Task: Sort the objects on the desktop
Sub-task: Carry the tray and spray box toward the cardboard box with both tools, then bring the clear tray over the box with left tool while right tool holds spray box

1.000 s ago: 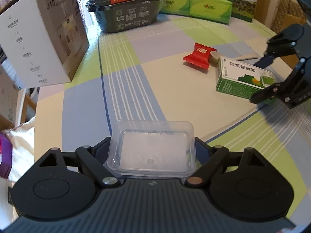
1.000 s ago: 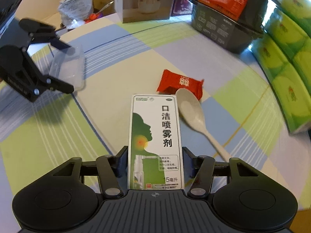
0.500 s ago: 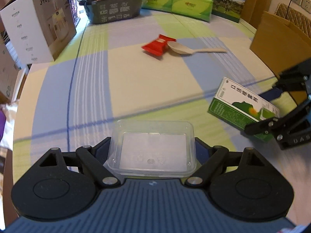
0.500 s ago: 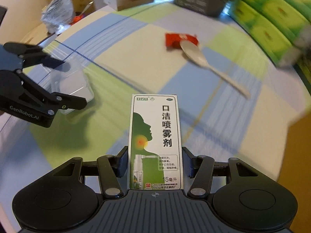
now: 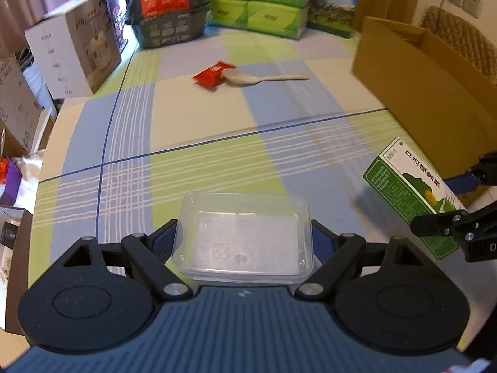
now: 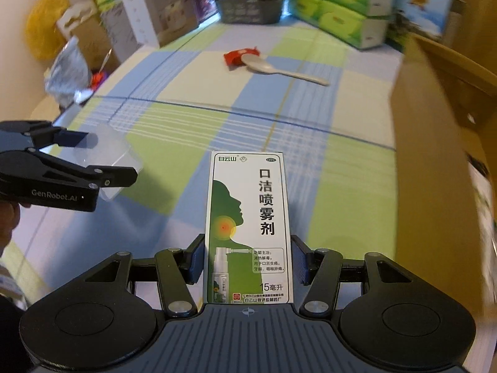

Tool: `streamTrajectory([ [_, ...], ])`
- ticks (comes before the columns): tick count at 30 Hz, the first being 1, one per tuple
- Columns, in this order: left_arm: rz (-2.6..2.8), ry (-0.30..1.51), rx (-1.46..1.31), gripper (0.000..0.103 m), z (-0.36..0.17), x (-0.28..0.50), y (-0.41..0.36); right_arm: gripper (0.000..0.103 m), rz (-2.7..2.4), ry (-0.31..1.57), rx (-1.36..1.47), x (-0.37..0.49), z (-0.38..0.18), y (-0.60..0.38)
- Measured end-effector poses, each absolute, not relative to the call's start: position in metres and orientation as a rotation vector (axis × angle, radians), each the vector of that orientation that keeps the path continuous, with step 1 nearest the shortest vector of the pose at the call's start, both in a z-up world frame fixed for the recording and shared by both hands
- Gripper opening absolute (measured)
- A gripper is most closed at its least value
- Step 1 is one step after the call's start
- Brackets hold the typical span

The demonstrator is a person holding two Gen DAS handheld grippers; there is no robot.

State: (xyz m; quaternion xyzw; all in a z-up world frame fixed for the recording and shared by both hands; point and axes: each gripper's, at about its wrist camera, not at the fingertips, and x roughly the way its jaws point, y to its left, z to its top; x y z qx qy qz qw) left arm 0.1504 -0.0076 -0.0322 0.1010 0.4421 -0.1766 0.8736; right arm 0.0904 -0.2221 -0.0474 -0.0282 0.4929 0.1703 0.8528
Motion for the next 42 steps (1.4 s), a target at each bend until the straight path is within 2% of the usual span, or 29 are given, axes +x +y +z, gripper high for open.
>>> streamTrajectory([
  [10,-0.360,0.888,0.144,0.084,0.009,0.083,-0.030,0.052,0.272,0.989,-0.003,0.016,-0.012,-0.259],
  [21,-0.386,0.861,0.167,0.084,0.024,0.026,-0.067,0.052,0.224,0.956,0.027,-0.032,0.006,-0.297],
  [42,-0.503,0.826,0.235,0.084,0.033,0.000,-0.136,0.052,0.113,0.876,0.112,-0.062,0.027,-0.360],
])
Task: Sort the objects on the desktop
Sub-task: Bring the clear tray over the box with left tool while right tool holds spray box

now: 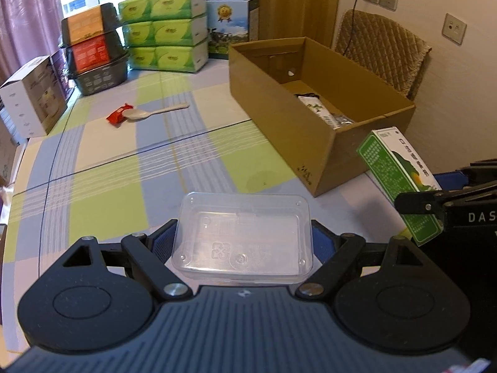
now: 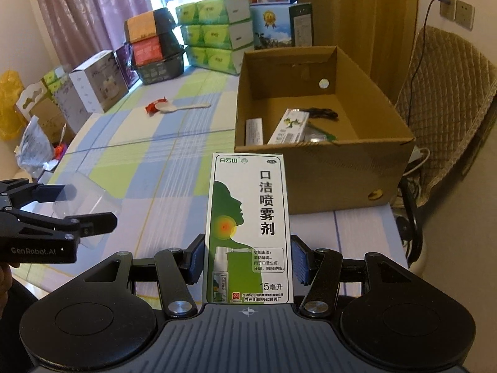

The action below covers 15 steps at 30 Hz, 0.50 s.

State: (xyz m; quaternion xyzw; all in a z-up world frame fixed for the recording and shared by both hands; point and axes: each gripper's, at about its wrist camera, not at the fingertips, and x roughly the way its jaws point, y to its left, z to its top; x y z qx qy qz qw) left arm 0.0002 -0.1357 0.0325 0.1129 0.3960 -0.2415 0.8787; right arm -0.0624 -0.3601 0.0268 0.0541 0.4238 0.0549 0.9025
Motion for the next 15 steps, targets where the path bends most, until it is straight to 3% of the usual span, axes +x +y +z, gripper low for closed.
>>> streamTrajectory([
  [15,-0.552,0.802,0.239,0.084,0.043,0.007,-0.164,0.052,0.029,0.833,0.121,-0.061,0.040,-0.395],
])
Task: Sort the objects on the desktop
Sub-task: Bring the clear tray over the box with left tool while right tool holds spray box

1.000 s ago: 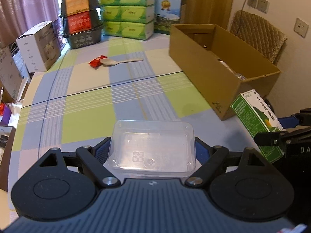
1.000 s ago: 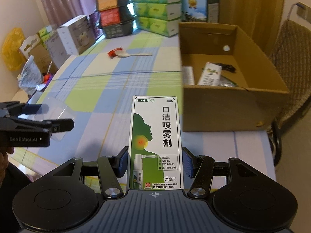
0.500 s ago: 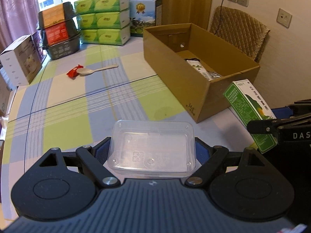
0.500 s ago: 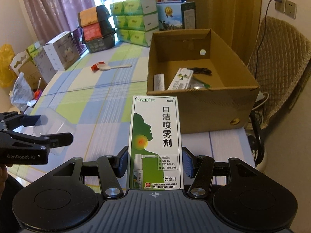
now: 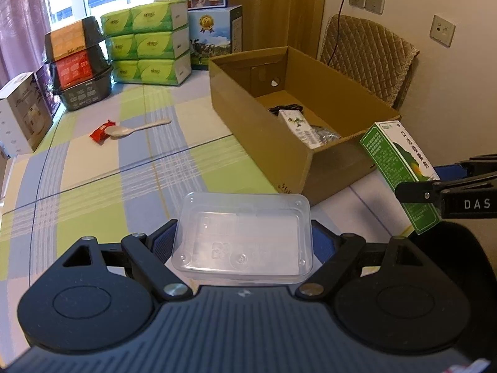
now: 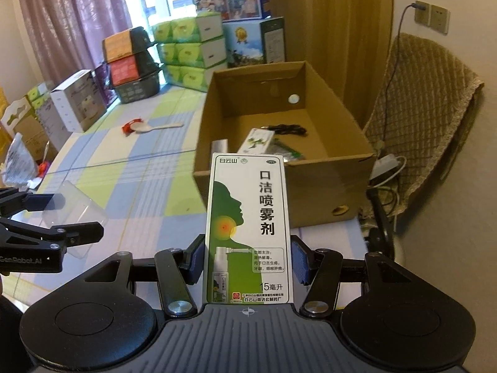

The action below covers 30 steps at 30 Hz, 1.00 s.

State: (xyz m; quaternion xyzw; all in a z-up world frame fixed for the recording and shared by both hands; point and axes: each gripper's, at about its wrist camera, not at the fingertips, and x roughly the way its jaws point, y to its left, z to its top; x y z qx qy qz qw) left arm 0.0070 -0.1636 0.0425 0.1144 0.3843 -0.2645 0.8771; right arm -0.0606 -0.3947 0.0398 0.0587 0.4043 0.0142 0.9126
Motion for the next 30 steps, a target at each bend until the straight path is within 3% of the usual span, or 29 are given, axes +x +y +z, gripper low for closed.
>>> streamTrajectory([
  [30,-0.675,0.763,0.287,0.084,0.055,0.021,-0.236,0.052,-0.048,0.792,0.144,-0.055,0.056,-0.436],
])
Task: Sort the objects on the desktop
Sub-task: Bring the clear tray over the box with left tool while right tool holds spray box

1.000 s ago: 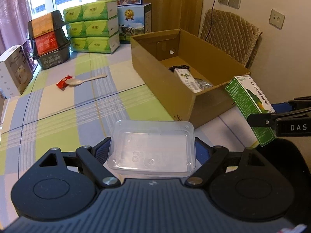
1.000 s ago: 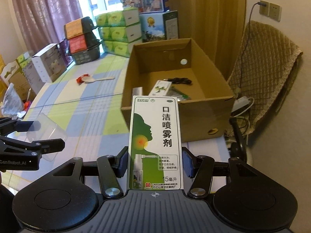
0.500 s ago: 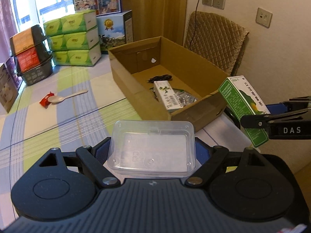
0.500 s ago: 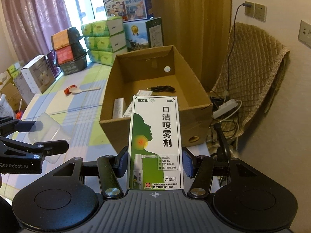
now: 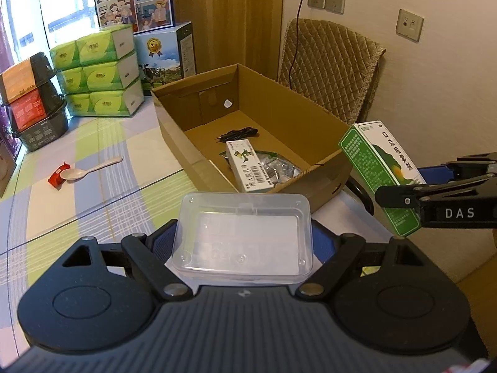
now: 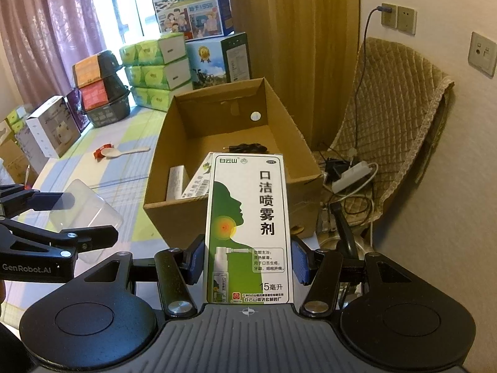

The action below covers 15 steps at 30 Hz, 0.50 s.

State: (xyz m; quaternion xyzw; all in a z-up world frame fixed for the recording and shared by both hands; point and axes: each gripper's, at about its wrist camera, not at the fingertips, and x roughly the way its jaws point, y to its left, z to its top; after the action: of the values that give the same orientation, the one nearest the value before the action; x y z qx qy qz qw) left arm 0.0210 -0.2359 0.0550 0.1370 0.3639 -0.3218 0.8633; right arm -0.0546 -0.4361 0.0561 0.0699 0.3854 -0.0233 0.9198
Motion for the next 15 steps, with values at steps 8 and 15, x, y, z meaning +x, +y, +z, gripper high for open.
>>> streamTrajectory([
  [8,-0.676,0.762,0.272,0.084,0.054,0.027,-0.245,0.052,-0.053,0.789,0.143,-0.048,0.056,-0.442],
  [15,-0.679,0.751,0.250,0.084,0.057,0.045,-0.256,0.052,-0.048,0.781,0.137,-0.034,0.059,-0.452],
])
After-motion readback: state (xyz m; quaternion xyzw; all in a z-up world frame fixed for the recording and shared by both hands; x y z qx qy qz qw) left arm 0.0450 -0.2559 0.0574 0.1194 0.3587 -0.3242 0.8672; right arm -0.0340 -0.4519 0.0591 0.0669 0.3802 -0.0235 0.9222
